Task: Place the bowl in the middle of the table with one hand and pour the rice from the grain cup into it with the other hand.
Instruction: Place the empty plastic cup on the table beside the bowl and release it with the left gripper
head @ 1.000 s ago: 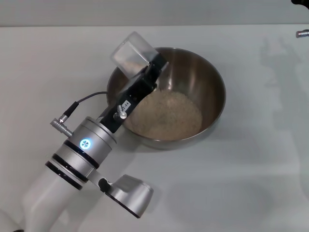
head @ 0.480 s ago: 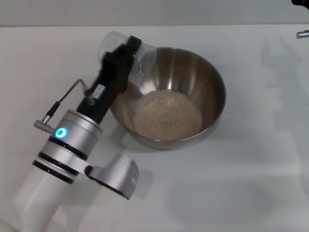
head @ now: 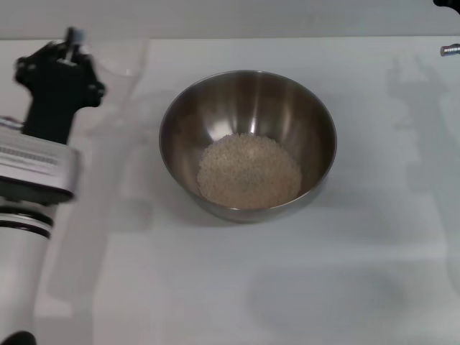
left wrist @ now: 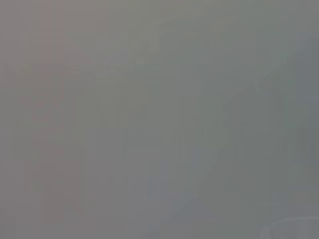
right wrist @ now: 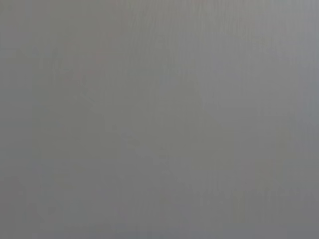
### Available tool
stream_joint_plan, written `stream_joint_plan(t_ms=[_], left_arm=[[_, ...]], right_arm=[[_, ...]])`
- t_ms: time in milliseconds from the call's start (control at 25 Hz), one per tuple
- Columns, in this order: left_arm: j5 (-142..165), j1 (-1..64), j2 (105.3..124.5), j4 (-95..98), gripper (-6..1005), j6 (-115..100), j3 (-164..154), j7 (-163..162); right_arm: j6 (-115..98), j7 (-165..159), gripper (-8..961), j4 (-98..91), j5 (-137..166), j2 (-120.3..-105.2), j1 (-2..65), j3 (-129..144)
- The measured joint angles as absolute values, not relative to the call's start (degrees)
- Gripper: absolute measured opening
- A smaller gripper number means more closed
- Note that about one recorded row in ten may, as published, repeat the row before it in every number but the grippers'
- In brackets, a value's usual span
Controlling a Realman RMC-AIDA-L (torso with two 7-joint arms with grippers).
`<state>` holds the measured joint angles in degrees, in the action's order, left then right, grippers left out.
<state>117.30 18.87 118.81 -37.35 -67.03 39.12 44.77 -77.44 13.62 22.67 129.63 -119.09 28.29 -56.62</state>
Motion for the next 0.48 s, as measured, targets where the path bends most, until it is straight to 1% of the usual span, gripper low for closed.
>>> stream_joint_plan(t_ms=[160,480], left_arm=[[116.2,19.0,118.73,-33.0,122,-62.1,43.1,29.2],[116.1,20.6,119.03,-28.3,137,-54.3,43.9,18.4]], right_arm=[[-77.4,13.6,375,22.8,129.6,-119.13,28.1,-56.6],[-77.4,13.6,375,22.7,129.6,-119.18,28.3,-56.5]])
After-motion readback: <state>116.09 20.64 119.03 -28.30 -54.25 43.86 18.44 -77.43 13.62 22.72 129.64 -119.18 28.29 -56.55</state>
